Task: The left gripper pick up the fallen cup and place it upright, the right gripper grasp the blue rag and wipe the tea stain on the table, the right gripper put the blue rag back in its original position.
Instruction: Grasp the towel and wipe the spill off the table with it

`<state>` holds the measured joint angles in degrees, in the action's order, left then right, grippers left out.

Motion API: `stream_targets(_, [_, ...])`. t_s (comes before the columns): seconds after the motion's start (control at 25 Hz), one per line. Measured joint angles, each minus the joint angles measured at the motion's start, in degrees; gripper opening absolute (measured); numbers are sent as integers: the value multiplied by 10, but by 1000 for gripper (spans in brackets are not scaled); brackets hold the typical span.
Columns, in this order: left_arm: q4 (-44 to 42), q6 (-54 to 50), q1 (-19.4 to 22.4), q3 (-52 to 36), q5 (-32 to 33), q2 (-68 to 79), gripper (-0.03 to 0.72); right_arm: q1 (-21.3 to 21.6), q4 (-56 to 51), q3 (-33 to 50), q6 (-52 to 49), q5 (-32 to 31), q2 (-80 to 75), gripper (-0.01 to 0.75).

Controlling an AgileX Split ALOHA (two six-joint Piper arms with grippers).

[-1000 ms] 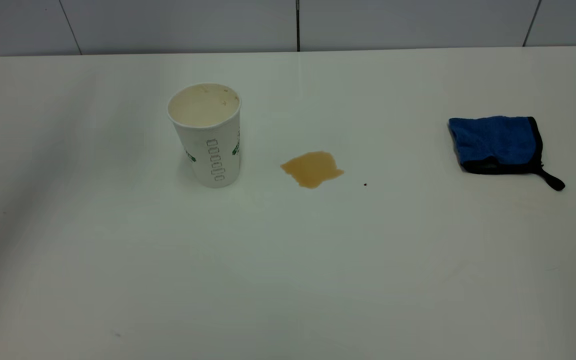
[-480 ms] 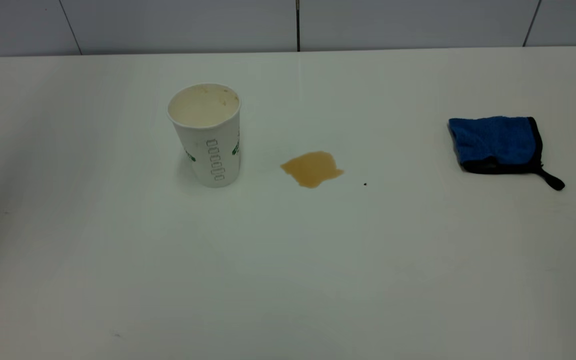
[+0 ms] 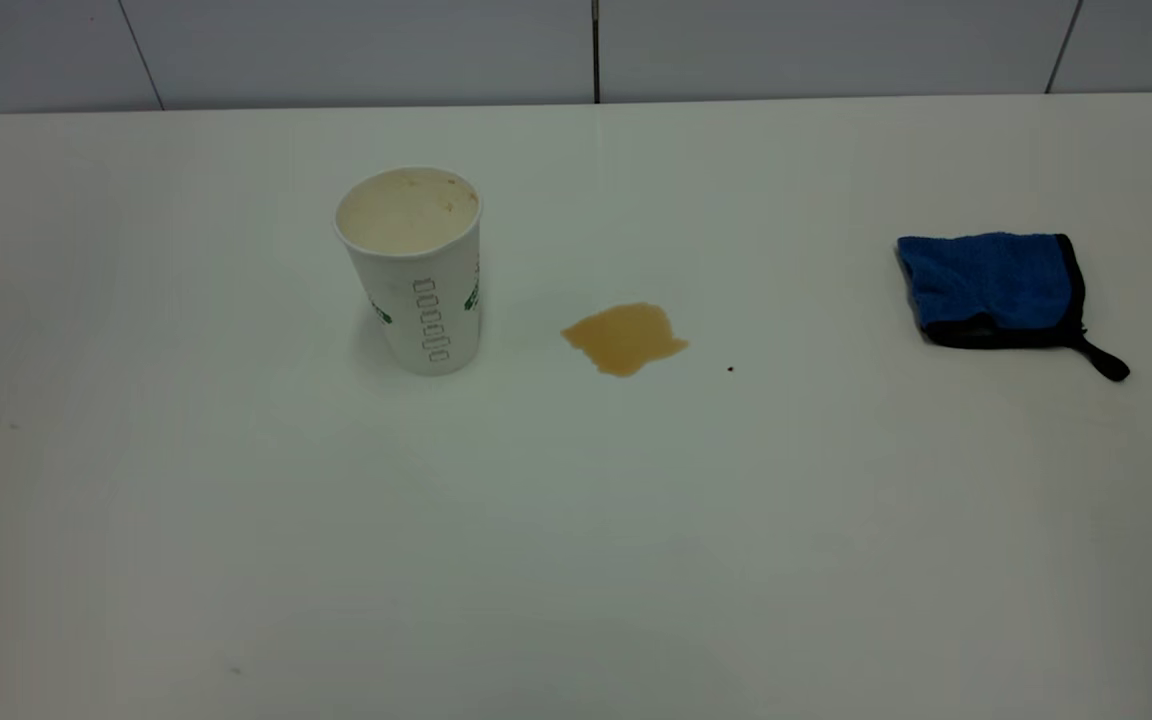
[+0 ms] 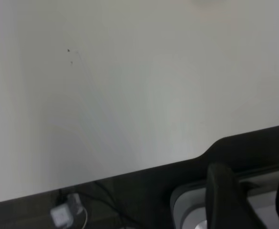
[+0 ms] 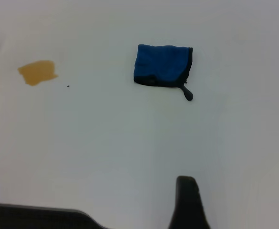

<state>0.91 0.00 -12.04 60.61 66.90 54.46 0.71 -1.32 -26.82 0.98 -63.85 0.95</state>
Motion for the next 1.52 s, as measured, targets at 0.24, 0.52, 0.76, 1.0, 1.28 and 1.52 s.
stream_targets(0.24, [-1,0,5,-131,0,-171,305,0,0,0,0,0,0,580])
stream_targets(0.52, [-2,14,145,-294,-3,-368,305,0,0,0,0,0,0,580])
stream_targets(0.76, [-1,28,164,-324,-22,-485,305,0,0,0,0,0,0,580])
stream_targets(1.0, [-1,24,164,-328,-22,-550,305,0,0,0,0,0,0,580])
stream_targets(1.28, [-1,21,164,-328,-22,-555,305,0,0,0,0,0,0,580])
stream_targets(1.52, [-1,20,164,-328,-22,-555,305,0,0,0,0,0,0,580])
